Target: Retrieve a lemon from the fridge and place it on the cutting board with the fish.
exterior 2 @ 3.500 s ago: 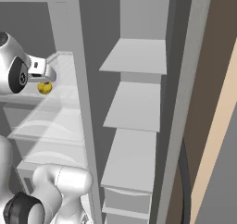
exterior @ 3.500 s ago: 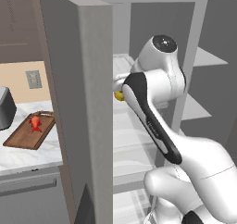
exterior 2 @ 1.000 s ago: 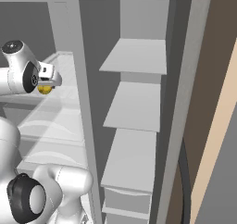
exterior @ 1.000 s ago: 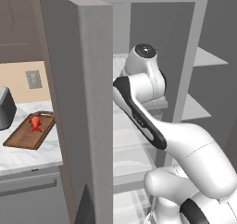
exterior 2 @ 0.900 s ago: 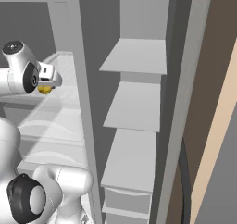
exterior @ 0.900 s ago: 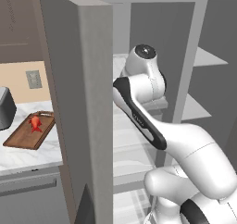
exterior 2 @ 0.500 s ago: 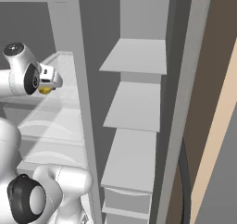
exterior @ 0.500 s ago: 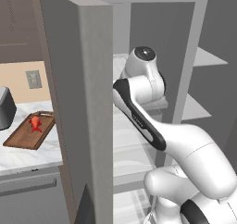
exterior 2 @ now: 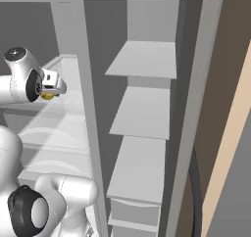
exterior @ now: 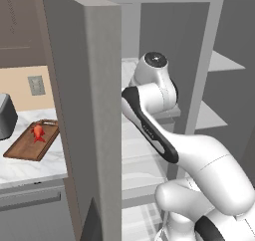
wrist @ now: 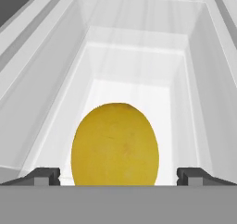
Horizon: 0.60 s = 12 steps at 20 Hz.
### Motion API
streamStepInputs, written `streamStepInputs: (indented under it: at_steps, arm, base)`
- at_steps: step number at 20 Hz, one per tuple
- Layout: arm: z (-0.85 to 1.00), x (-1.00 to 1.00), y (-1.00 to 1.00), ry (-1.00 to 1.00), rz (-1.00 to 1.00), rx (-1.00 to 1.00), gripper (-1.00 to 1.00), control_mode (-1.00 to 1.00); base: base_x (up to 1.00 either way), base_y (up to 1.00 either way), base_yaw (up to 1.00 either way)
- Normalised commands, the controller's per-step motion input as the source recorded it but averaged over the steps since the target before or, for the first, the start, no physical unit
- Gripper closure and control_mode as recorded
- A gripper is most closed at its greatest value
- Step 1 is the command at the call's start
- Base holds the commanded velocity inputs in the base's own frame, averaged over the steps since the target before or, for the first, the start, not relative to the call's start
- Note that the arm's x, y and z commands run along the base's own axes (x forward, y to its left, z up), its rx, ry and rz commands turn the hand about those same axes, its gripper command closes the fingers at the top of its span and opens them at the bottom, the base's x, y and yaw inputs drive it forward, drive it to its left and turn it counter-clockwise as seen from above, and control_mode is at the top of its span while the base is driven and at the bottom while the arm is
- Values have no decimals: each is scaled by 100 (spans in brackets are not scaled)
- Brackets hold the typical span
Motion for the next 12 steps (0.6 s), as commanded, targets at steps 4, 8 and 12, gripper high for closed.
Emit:
streamStepInputs:
  at_steps: [4, 8, 12]
  arm:
    - [0, 0, 0, 0, 0, 0, -100, -100]
    - [0, 0, 0, 0, 0, 0, -100, -100]
    - [0, 0, 0, 0, 0, 0, 100, -100]
  base:
    - [0, 0, 0]
    - [0, 0, 0]
    - [0, 0, 0]
